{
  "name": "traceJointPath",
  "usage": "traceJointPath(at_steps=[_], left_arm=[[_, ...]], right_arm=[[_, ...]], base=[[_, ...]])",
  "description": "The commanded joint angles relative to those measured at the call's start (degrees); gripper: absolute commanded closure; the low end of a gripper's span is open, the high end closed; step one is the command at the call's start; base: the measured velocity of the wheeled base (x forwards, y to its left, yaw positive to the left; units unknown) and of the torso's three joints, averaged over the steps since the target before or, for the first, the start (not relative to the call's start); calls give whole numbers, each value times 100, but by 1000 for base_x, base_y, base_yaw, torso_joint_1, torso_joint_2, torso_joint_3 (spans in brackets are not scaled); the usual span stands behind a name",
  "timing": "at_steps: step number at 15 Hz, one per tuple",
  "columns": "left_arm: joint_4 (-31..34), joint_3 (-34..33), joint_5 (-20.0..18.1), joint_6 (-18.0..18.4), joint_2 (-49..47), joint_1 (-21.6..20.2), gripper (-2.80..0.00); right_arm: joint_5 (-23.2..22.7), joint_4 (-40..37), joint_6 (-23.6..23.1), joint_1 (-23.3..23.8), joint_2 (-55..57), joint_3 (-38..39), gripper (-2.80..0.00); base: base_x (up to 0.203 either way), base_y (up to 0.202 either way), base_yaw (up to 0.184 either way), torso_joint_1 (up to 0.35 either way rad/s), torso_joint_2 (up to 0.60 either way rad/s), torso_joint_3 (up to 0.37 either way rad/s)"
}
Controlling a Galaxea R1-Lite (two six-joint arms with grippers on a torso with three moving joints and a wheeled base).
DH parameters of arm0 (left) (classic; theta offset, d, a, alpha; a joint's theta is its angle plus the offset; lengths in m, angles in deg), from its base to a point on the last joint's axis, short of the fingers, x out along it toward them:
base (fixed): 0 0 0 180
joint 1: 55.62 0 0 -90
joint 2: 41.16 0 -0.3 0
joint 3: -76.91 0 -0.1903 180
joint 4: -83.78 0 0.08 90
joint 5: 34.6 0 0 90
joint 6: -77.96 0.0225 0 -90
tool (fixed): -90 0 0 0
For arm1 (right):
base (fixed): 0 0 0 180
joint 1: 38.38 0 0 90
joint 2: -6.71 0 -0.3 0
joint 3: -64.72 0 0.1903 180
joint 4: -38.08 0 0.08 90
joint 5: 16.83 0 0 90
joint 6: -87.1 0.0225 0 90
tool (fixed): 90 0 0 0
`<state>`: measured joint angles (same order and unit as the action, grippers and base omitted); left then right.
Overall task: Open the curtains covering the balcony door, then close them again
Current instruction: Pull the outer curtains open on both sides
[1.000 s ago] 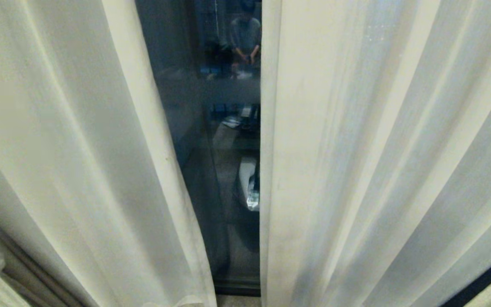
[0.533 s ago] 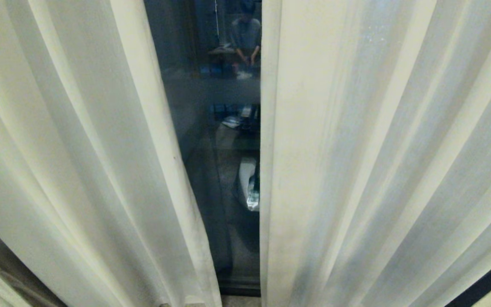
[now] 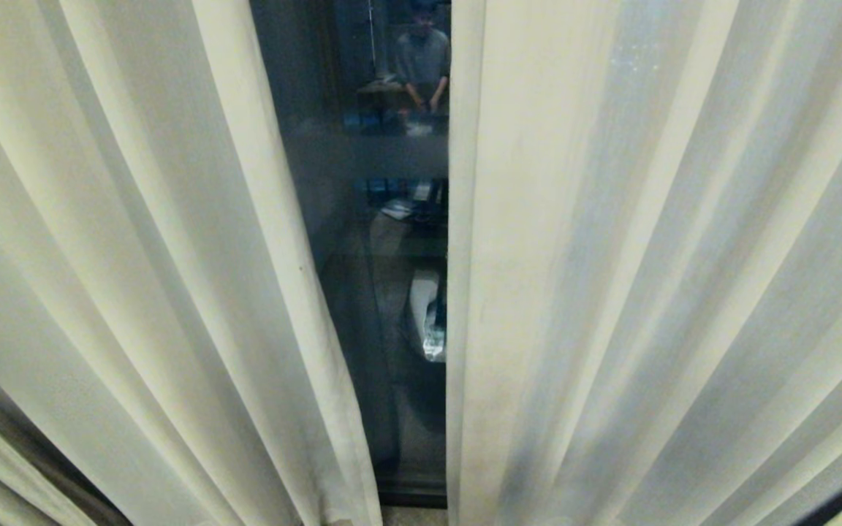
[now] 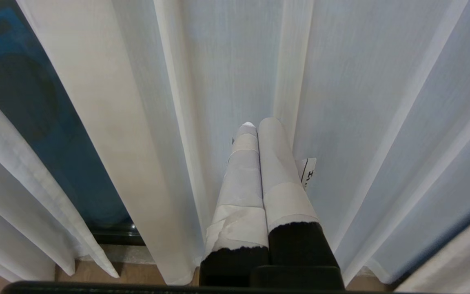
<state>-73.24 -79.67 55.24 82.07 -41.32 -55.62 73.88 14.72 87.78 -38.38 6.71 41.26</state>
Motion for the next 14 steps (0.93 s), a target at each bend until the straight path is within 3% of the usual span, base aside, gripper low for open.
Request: traceJointPath(at_steps=[1,14], left_arm=[[23,-5,19,-280,16,0,0],[30,-5,52,-318,16,0,0]], right_arm=[[0,0,2,0,0,1,0],[0,0,2,0,0,1,0]], base=[[0,0,0,0,0,0],[0,0,0,0,0,0]])
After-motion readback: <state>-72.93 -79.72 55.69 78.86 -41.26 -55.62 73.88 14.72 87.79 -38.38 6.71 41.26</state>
